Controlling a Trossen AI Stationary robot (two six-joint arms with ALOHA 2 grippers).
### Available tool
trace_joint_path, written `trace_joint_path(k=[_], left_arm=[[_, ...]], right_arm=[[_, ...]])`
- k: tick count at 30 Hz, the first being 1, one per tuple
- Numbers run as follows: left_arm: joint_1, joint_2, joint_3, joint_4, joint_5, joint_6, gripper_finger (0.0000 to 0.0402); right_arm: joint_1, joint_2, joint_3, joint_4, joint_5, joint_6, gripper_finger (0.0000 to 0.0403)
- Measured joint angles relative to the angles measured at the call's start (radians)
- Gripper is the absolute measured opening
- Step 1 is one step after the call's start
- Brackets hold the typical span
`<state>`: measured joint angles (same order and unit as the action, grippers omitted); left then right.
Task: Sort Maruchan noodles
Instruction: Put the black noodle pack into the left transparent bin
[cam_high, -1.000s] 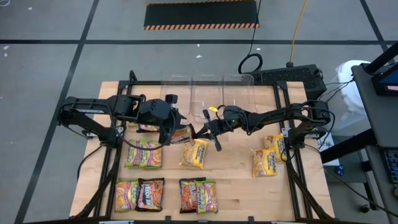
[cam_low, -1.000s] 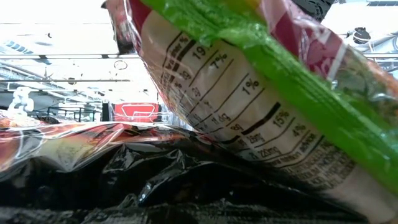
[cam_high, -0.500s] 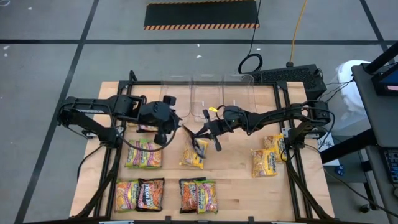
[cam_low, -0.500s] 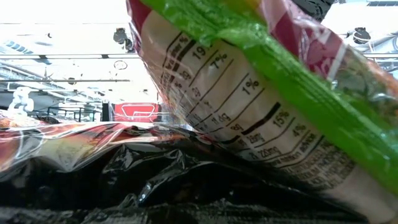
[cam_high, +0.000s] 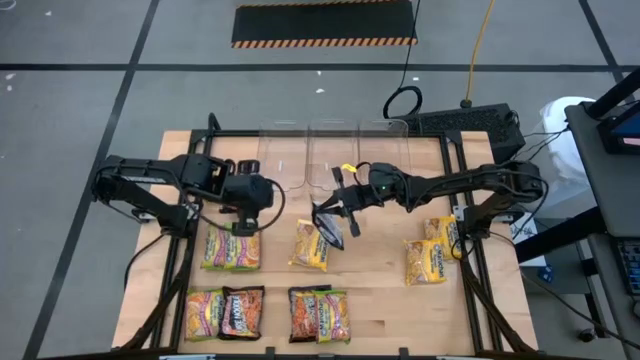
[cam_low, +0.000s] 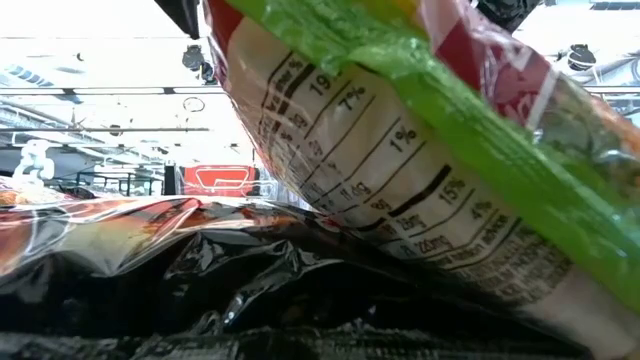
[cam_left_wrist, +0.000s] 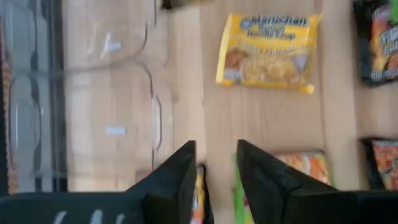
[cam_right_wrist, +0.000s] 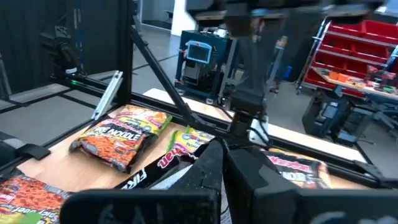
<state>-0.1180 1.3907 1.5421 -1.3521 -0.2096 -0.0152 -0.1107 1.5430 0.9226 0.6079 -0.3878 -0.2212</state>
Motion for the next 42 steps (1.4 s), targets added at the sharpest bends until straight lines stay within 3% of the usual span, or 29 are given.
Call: trace_joint_path(k=[9, 12, 16, 21, 30, 42], left_arm=[[-0.074, 0.0, 0.0, -0.071, 0.003, -0.163, 0.0122], [-0.097, 0.0, -0.016, -0.065, 0.003, -0.197, 0.0122], [-0.128, 0.0, -0.061, -0.063, -0.001, -0.214, 0.0122], [-0.161, -0.019, -0.14, -0.001, -0.002, -0.201, 0.0122], [-0.193, -0.171, -0.345, 0.237, -0.009, -0.266, 0.0122], [-0.275, -0.509, -0.632, 0.519, -0.085, -0.346, 0.0122]], right_arm=[[-0.049, -0.089, 0.0, -0.109, 0.005, -0.004, 0.0], [-0.06, -0.124, 0.0, -0.161, 0.058, -0.006, 0.0], [-0.072, -0.188, 0.0, -0.269, 0.127, -0.032, 0.0], [-0.081, -0.288, -0.001, -0.323, 0.132, -0.053, 0.0], [-0.099, -0.445, 0.0, -0.434, 0.259, -0.075, 0.0], [-0.121, -0.46, 0.0, -0.456, 0.257, -0.065, 0.0]])
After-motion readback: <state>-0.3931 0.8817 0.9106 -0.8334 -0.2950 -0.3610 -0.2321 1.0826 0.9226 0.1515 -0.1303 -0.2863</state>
